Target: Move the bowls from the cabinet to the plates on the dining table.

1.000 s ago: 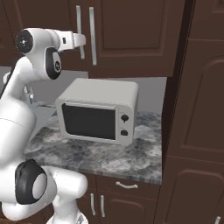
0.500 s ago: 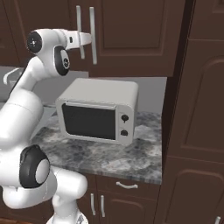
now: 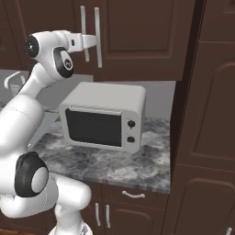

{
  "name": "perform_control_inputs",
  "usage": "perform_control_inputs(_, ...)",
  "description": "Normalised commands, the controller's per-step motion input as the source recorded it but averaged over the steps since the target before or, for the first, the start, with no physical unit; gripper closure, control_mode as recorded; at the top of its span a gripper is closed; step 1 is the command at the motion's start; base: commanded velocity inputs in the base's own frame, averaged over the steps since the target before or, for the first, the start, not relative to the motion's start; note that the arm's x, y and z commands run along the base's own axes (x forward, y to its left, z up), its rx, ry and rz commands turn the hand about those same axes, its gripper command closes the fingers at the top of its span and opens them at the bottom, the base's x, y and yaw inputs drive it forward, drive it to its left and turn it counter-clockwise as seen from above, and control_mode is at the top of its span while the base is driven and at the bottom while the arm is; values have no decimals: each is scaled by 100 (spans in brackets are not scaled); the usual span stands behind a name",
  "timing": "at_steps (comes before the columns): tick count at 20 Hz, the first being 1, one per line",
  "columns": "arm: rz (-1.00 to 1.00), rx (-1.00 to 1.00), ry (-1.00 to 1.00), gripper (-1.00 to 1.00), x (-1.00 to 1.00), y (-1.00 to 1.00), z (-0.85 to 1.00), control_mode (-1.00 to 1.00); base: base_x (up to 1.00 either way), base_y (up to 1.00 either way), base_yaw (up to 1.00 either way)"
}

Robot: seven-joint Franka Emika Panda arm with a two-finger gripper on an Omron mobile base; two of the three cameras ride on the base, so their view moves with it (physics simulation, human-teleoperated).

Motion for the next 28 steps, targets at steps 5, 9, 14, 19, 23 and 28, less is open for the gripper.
perform_control_inputs(5,-13,7,0,-100,-43,-88,31,-100,0,0,0)
perform_control_inputs(9,-16,6,2,-100,-22,-94,17,-100,0,0,0)
perform_control_inputs(14,-21,0,2,-100,-1,-91,0,-100,0,0,0)
perform_control_inputs(19,-21,0,0,-100,0,-90,0,-100,0,0,0)
perform_control_inputs(23,-13,0,0,-100,-8,-100,17,-100,0,0,0)
perform_control_inputs(28,-5,2,0,-100,-38,-100,43,-100,0,0,0)
